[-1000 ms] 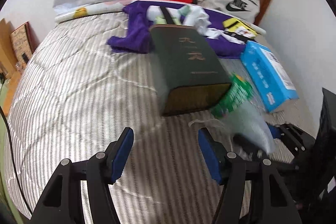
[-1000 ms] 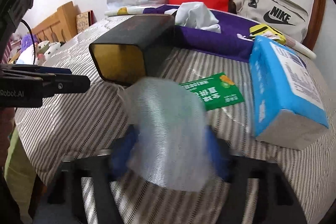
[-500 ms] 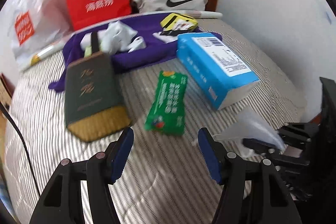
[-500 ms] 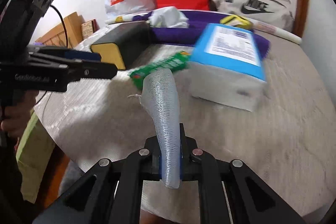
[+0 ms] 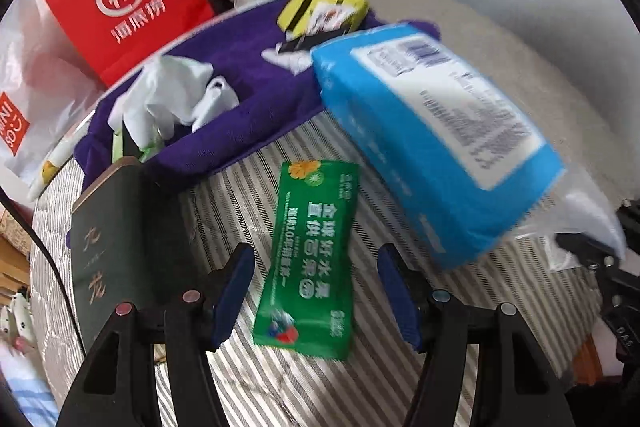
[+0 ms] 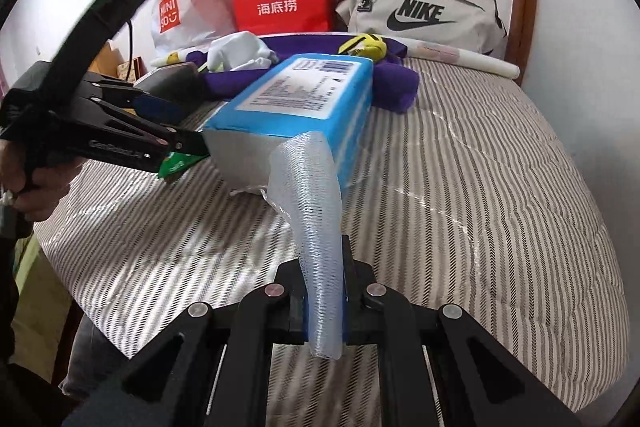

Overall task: Organize soft objects
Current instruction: 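Lift the mesh bag with the right tool while the left tool grasps the green snack packet, then release the green packet onto the towel with the left tool while the right tool releases the mesh bag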

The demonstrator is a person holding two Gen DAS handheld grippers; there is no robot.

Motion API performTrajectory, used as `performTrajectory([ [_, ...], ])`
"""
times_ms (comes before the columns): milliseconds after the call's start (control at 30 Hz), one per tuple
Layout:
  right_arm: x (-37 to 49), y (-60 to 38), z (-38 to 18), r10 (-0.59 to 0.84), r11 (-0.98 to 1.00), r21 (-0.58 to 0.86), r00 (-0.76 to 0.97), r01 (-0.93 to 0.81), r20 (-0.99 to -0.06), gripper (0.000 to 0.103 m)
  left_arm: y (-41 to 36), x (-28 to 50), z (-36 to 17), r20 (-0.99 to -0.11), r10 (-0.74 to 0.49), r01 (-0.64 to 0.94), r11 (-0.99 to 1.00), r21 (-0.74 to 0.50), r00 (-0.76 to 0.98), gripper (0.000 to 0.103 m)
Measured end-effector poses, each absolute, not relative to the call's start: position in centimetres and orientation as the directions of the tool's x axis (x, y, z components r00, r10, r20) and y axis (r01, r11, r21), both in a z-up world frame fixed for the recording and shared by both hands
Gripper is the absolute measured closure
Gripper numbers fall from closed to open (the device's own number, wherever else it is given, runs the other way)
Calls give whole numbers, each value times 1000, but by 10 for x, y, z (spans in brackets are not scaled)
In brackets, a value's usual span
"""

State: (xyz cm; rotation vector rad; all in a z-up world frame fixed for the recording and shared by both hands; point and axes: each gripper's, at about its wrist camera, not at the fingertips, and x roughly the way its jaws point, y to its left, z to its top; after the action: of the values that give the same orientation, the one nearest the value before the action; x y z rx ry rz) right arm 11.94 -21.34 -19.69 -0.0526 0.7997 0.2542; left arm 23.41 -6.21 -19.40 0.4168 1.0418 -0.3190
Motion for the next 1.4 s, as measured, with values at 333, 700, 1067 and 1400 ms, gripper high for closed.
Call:
performTrajectory([
  [333,134,-224,-203,221,967,73,661,-244,-717,93,-71,251,-204,-910,-75,485,862,147,408,53],
  [700,128,-221,-195,243,963,93,662,-254,-709,93,-76,220,-200,-918,-101,507,854,118,384,78],
  [1067,110,-201,-174,285,948,98,673,-303,-683,94,-24,165,-192,-906,-110,376,925,57,408,80],
  [1400,103,-186,-149,299,941,85,691,-326,-658,94,19,152,-163,-862,-128,268,963,9,491,80],
])
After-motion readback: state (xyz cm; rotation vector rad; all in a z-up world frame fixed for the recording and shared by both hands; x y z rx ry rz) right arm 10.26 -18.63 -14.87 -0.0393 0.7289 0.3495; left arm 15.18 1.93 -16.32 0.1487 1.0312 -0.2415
